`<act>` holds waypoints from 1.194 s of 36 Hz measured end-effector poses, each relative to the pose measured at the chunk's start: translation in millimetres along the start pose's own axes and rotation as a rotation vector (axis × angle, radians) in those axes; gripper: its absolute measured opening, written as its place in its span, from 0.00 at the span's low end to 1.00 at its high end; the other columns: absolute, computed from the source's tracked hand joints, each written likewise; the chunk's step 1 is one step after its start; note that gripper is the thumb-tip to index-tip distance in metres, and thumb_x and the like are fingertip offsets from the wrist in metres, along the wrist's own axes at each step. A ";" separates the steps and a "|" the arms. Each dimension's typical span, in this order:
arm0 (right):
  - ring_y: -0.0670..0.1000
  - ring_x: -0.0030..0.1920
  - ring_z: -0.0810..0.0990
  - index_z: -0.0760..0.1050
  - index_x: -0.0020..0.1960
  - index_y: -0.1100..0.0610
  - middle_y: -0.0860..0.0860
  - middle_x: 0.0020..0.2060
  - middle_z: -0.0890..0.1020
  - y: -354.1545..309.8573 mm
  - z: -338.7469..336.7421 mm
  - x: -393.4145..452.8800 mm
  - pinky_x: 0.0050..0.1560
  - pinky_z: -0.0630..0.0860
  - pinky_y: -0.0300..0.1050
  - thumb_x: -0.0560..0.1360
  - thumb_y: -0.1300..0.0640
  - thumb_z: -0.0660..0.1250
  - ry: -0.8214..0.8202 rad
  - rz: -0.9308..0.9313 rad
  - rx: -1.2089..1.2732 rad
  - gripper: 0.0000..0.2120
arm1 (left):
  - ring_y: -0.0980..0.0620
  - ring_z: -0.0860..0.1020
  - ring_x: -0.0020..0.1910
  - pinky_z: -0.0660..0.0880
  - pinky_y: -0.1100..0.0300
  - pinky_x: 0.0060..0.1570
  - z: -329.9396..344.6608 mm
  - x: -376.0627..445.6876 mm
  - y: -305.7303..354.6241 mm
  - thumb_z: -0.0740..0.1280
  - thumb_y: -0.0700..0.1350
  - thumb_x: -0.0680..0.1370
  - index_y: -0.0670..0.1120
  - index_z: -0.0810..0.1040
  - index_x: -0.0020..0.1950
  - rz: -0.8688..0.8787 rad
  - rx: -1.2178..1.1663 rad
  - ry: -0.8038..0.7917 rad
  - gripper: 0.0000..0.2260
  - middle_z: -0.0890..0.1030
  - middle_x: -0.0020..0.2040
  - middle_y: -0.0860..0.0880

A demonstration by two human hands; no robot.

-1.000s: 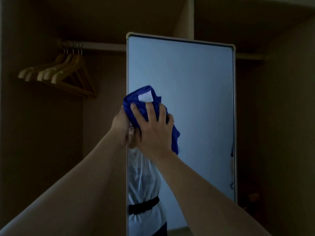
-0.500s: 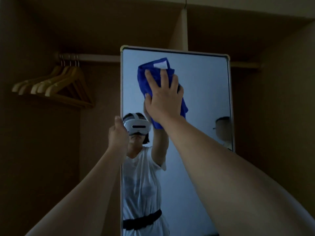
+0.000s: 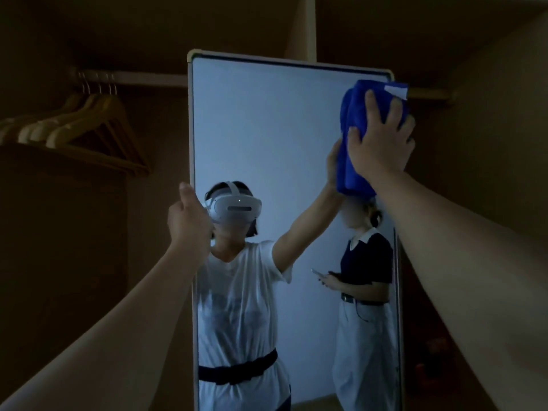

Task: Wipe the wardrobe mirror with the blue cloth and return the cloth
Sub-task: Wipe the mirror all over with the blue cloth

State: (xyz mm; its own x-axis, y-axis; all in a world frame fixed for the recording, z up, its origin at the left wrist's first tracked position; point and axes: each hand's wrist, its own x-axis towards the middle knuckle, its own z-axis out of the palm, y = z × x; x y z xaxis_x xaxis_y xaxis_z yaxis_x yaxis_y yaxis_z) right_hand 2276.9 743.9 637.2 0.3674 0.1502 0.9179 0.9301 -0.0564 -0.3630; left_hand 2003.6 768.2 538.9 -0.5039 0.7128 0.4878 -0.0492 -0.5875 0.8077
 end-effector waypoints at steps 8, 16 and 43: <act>0.65 0.71 0.56 0.50 0.76 0.45 0.56 0.75 0.56 7.1 4.8 -37.3 0.64 0.62 0.63 0.77 0.44 0.55 0.036 0.015 0.004 0.30 | 0.56 0.73 0.31 0.68 0.62 0.29 4.6 12.9 -11.0 0.51 0.61 0.79 0.43 0.75 0.56 0.000 -0.037 0.032 0.25 0.72 0.33 0.50; 0.66 0.71 0.58 0.51 0.77 0.46 0.58 0.75 0.57 16.1 15.3 -95.9 0.65 0.62 0.64 0.76 0.43 0.53 0.022 0.048 -0.028 0.30 | 0.59 0.77 0.36 0.70 0.70 0.32 2.5 8.3 -5.3 0.51 0.60 0.80 0.41 0.71 0.63 -0.033 -0.081 0.010 0.25 0.76 0.41 0.51; 0.69 0.67 0.65 0.61 0.74 0.47 0.61 0.68 0.69 1.7 27.7 -269.7 0.61 0.64 0.67 0.75 0.45 0.58 -0.090 -0.216 -0.040 0.28 | 0.51 0.77 0.54 0.73 0.58 0.54 -75.2 -89.3 -124.8 0.52 0.59 0.80 0.44 0.69 0.69 -0.489 0.071 -0.150 0.25 0.77 0.58 0.47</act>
State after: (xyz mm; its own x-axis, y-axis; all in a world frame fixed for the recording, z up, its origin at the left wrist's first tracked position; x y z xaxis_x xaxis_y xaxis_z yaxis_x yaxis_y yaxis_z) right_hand 2179.3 730.7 384.7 0.1597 0.2502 0.9549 0.9871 -0.0521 -0.1515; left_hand 1989.9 749.1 369.6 -0.3068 0.9479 0.0858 -0.1865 -0.1483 0.9712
